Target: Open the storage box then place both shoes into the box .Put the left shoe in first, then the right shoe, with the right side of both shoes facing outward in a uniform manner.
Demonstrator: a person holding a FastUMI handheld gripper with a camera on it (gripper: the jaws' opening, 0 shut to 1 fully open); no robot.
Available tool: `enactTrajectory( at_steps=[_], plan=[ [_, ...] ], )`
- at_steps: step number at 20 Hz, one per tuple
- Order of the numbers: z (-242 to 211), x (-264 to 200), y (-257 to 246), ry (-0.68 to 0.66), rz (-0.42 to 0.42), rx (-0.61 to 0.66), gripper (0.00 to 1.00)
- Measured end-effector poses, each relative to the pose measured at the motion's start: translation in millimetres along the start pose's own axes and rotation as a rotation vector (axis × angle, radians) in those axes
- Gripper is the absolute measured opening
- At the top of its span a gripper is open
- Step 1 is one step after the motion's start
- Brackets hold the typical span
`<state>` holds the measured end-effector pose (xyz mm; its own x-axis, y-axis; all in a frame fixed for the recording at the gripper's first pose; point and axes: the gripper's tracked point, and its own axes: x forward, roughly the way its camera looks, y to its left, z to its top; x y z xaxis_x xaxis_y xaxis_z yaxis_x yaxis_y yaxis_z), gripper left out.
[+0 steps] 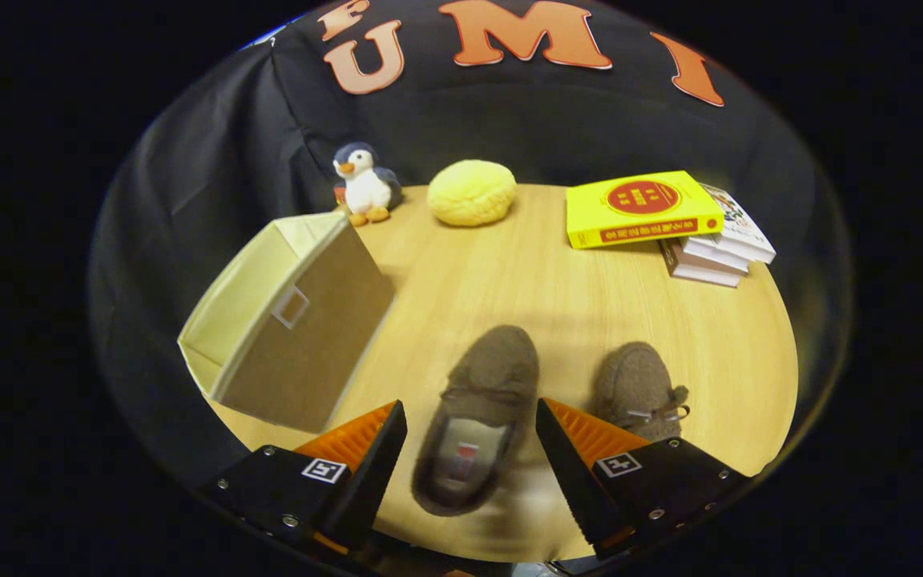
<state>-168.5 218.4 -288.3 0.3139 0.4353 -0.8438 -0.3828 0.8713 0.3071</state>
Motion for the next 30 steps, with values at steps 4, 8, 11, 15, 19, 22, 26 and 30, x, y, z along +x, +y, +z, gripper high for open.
enactTrajectory(
  at_steps=[4, 8, 11, 15, 19, 22, 26, 30],
  plan=[
    [-20, 24, -18, 0.014, -0.025, 0.005, 0.96],
    [-27, 57, -30, 0.01, -0.061, 0.033, 0.87],
    [-27, 75, -38, 0.007, -0.102, 0.062, 0.72],
    [-24, 86, -28, 0.008, -0.07, 0.109, 0.47],
    [-16, 82, -27, -0.008, -0.076, 0.166, 0.18],
    [-8, 72, -23, -0.008, -0.062, 0.212, 0.07],
    [30, 46, -7, -0.05, -0.026, 0.263, 0.05],
    [76, 18, 8, -0.084, -0.03, 0.253, 0.05]
  ],
)
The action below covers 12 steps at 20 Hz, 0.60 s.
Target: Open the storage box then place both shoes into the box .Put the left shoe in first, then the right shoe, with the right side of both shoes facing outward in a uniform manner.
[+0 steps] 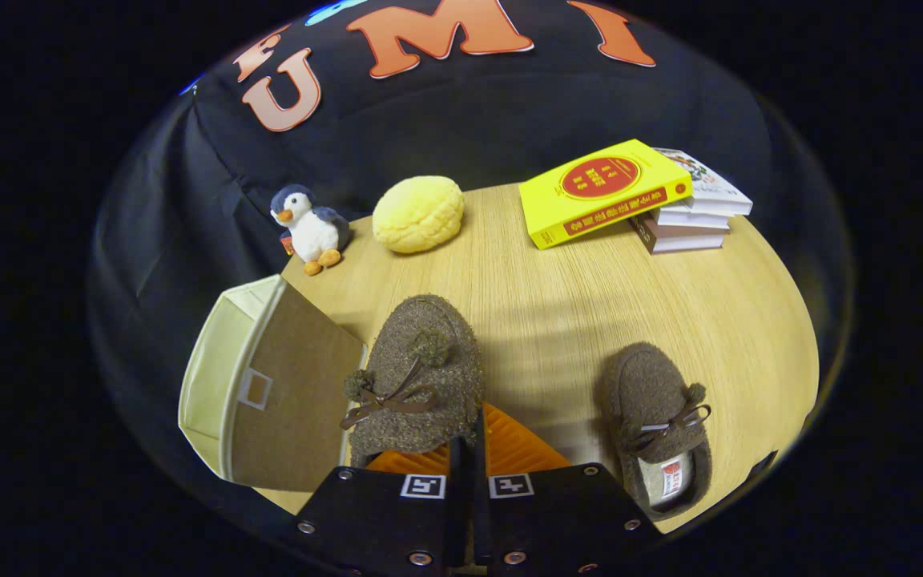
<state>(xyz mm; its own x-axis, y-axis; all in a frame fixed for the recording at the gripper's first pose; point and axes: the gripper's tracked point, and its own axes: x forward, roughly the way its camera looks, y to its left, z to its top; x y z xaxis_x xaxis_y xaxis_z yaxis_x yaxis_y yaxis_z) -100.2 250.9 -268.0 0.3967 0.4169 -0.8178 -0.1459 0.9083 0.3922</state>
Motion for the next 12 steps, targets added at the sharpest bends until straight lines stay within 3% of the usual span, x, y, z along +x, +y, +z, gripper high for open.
enactTrajectory(
  at_steps=[8, 12],
  plan=[
    [63, -29, 90, -0.004, 0.085, 0.002, 0.05],
    [73, -24, 143, 0.009, 0.127, -0.02, 0.05]
  ],
)
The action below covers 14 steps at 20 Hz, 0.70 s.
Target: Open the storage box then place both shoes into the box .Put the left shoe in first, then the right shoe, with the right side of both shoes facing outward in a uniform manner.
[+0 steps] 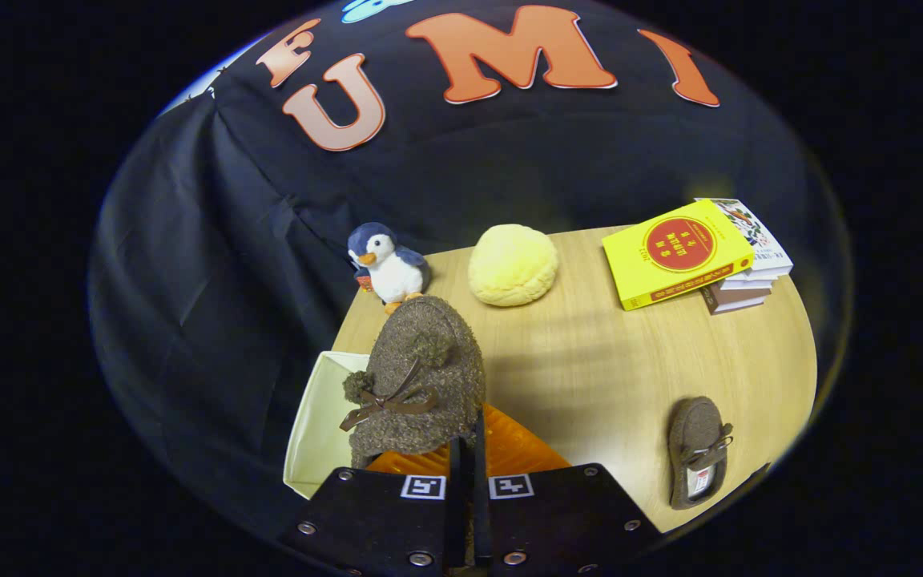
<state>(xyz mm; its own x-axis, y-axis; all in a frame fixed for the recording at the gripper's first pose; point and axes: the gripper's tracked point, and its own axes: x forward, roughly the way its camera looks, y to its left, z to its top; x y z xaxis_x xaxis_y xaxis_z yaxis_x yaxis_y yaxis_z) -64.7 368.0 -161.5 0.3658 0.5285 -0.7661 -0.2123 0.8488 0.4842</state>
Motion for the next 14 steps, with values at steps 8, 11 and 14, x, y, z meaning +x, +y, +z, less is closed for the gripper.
enactTrajectory(
  at_steps=[8, 11, 14],
  plan=[
    [-52, 63, 85, 0.184, 0.043, -0.075, 0.05],
    [-86, 92, 96, 0.281, 0.024, -0.092, 0.05],
    [-110, 116, 112, 0.334, 0.0, -0.128, 0.05]
  ],
)
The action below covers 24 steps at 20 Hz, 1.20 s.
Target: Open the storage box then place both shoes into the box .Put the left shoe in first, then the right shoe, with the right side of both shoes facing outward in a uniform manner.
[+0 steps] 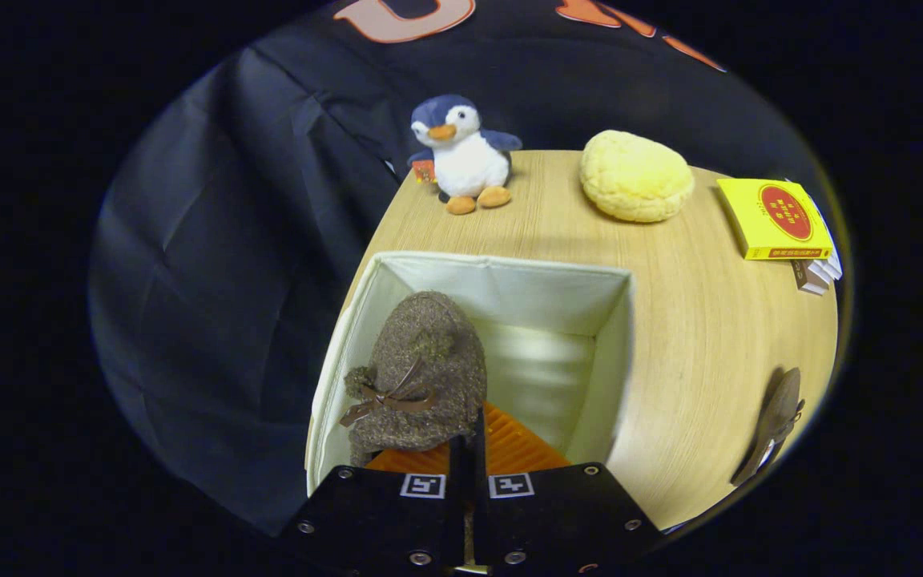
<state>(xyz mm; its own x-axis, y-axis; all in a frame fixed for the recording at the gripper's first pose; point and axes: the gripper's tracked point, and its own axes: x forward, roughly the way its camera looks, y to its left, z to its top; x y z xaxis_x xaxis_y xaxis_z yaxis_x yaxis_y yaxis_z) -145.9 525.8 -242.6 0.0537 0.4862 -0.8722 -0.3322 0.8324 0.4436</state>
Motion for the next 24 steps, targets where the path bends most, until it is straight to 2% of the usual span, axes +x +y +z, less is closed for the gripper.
enactTrajectory(
  at_steps=[4, 7, 10, 15, 20, 24],
  plan=[
    [-14, 29, -6, 0.068, -0.089, 0.043, 0.05],
    [-21, 41, -5, 0.111, -0.113, 0.098, 0.07],
    [-38, 41, 7, 0.173, -0.057, 0.102, 0.16],
    [-38, 4, 21, 0.165, 0.108, 0.133, 0.31],
    [-18, -58, 13, 0.047, 0.252, 0.146, 0.48],
    [-6, -100, -22, -0.084, 0.28, 0.117, 0.68]
  ],
)
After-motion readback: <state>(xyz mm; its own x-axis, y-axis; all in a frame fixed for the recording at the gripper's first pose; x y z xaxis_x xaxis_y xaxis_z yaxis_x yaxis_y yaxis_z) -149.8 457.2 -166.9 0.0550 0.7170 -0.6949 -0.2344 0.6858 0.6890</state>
